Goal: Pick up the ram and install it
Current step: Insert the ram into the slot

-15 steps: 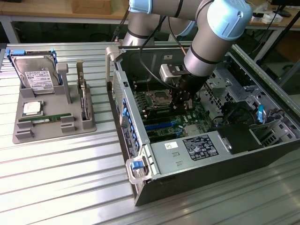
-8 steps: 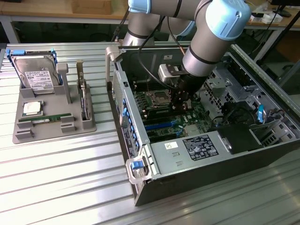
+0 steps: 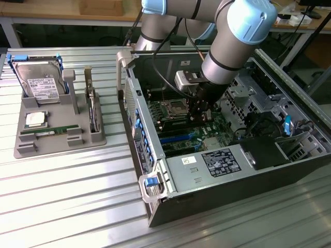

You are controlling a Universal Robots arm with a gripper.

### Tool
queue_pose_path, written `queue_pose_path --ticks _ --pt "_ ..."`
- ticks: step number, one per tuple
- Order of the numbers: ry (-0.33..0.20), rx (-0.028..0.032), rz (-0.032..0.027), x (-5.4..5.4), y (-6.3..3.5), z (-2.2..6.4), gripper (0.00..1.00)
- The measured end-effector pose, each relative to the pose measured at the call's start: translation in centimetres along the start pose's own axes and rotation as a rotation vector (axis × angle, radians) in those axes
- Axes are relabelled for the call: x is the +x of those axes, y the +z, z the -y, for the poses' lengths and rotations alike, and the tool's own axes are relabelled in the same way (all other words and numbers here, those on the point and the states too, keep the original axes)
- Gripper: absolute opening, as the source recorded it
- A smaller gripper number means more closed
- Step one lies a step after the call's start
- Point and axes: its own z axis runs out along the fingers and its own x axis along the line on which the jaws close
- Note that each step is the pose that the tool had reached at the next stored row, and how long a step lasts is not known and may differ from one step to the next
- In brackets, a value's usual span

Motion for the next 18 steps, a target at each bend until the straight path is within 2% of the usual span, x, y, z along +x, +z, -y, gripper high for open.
queue_pose_path --ticks 12,14,18 --pt "0.000 0.0001 0.0001 0.00 0.00 0.19 0.13" --pt "0.000 0.0000 0.0000 0.01 0.02 -0.13 0.13" --pt "0.000 -0.0001 0.0000 0.01 0.02 -0.10 0.13"
